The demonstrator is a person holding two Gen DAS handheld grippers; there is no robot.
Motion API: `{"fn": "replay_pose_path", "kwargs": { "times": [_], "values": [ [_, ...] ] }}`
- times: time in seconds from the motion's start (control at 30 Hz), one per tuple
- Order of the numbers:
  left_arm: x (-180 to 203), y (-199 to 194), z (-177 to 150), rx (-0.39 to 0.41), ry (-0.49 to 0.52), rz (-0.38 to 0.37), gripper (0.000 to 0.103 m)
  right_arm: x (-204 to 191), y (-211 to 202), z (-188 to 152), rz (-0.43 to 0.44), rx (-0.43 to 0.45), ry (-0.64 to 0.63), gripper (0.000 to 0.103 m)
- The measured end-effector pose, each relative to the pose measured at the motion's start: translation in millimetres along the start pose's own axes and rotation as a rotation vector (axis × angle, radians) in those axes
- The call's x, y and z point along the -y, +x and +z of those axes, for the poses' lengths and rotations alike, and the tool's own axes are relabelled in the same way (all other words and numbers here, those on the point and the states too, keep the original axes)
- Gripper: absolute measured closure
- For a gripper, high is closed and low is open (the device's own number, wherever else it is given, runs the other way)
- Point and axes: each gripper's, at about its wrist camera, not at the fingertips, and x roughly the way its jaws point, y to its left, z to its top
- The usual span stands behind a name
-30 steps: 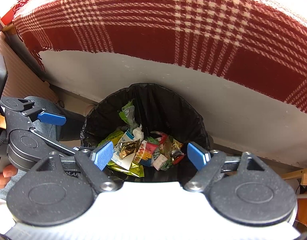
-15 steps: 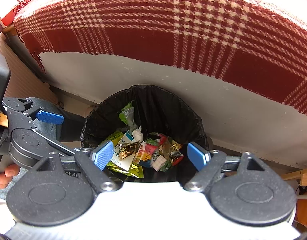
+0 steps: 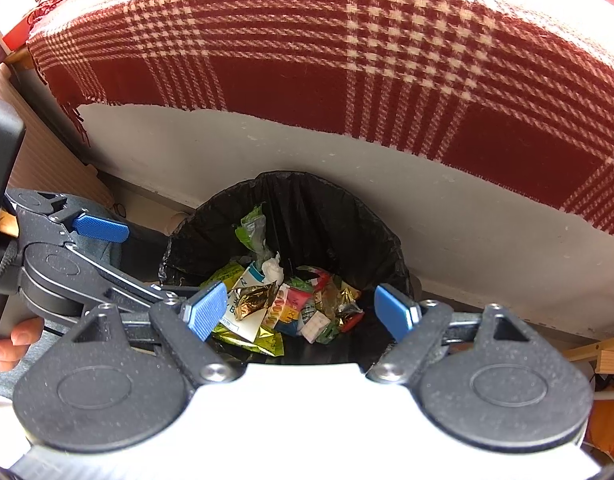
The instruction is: Collect trash
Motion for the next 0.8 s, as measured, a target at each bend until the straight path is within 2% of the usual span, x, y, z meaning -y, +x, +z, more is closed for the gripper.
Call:
{"fn": "replay_pose_path", "kwargs": {
  "times": [0.2,0.8],
  "values": [
    [2.1,4.4,1.2,-0.008,0.004,0.023,0.003,0.3,-1.1,-0.7,-0.003,0.002,0.0,0.015],
    [-3.9,6.7,-0.6,-0.015,-0.019,0.002,0.002,-0.1,-1.8,-0.8,-0.005,0.003,0.003,0.015]
  ]
}}
